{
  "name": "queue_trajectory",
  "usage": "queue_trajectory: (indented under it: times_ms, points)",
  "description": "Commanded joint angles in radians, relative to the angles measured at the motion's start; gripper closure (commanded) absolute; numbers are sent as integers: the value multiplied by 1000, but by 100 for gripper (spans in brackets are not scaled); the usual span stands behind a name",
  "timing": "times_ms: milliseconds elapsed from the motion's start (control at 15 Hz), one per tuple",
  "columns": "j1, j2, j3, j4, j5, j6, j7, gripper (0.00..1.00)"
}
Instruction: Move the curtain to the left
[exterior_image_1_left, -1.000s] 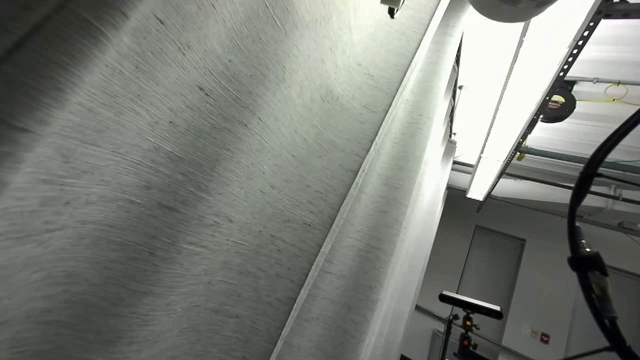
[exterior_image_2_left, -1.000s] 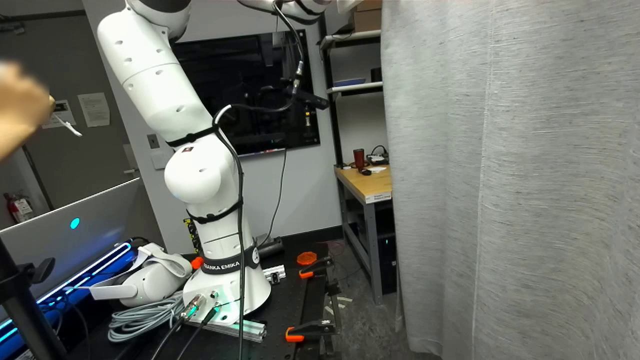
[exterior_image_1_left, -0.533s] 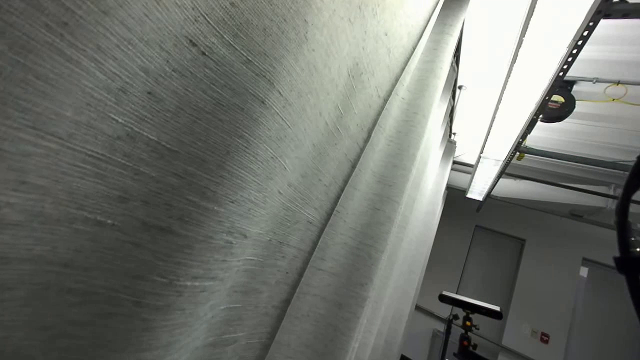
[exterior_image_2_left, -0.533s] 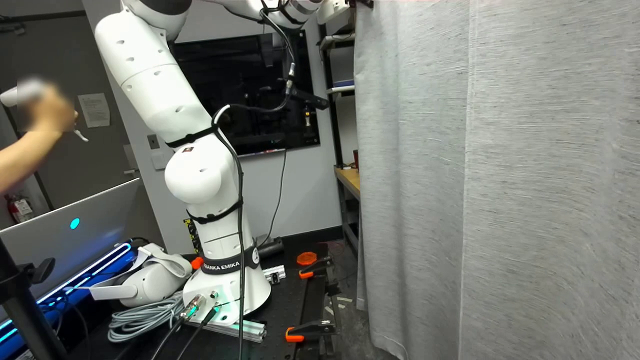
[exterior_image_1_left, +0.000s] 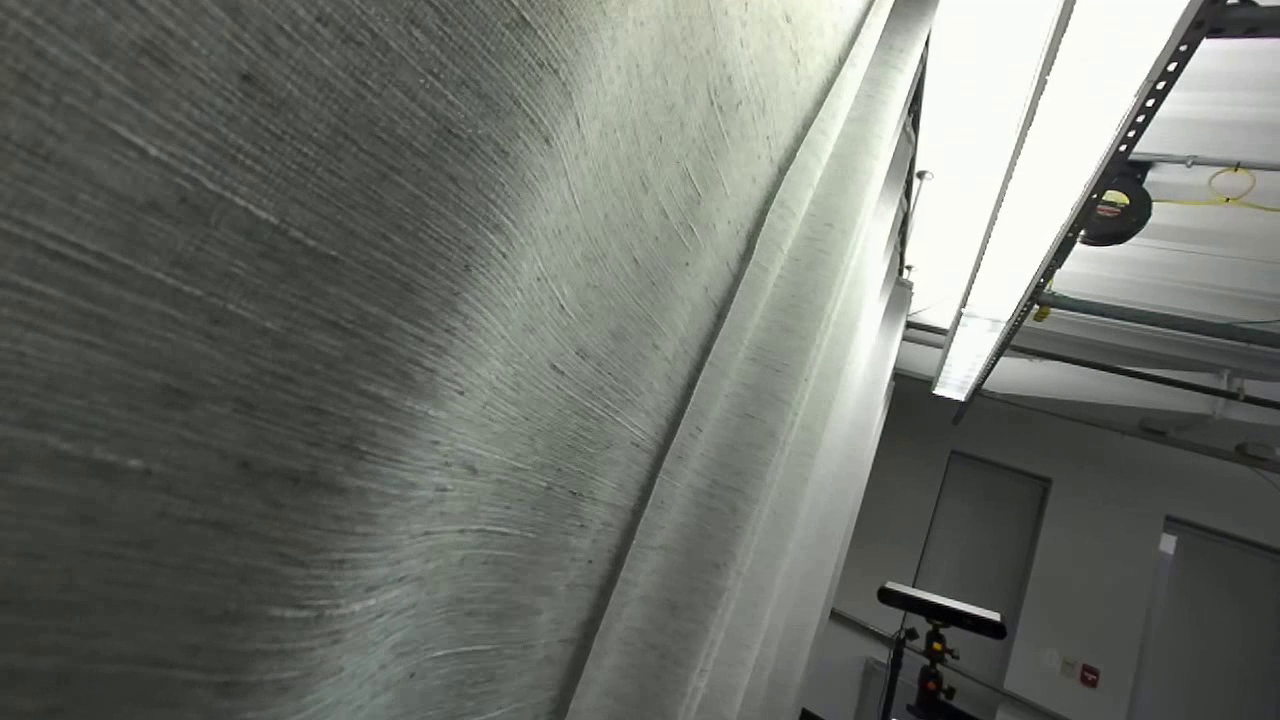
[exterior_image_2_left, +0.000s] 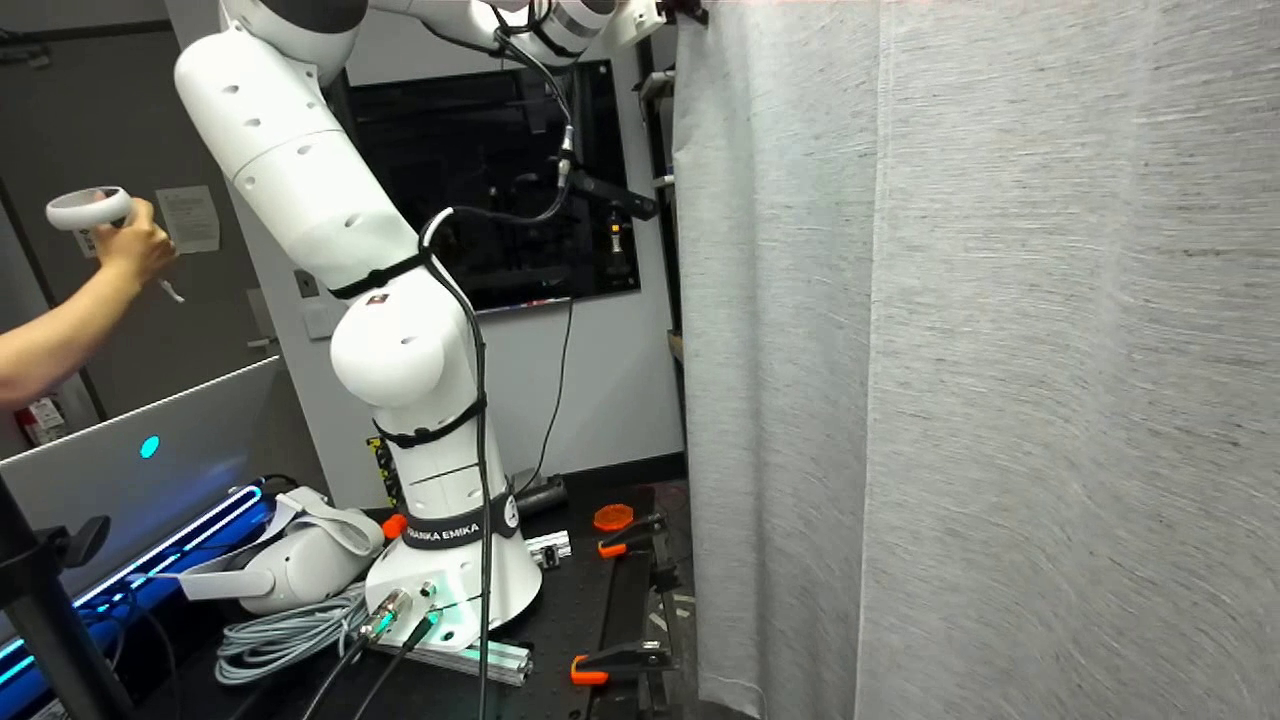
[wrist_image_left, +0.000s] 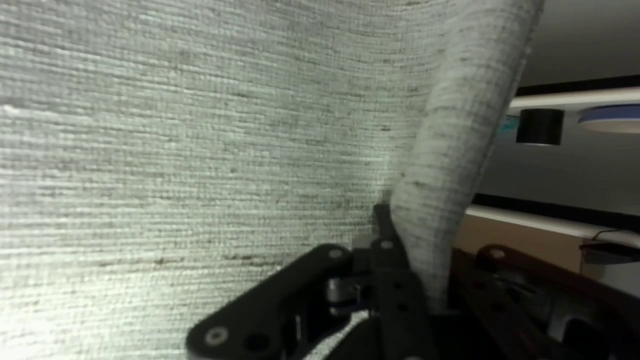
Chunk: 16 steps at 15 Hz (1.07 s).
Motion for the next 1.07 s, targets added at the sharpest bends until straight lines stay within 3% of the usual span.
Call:
queue_trajectory:
  times_ms: [0,333,1000]
  points:
    - [0,-8,78,-98,2,-48,36,99]
    - [52,-45,52,-140,35,-23,-5,99]
    - [-43,-5,59,-135,-1,-17,-5,99]
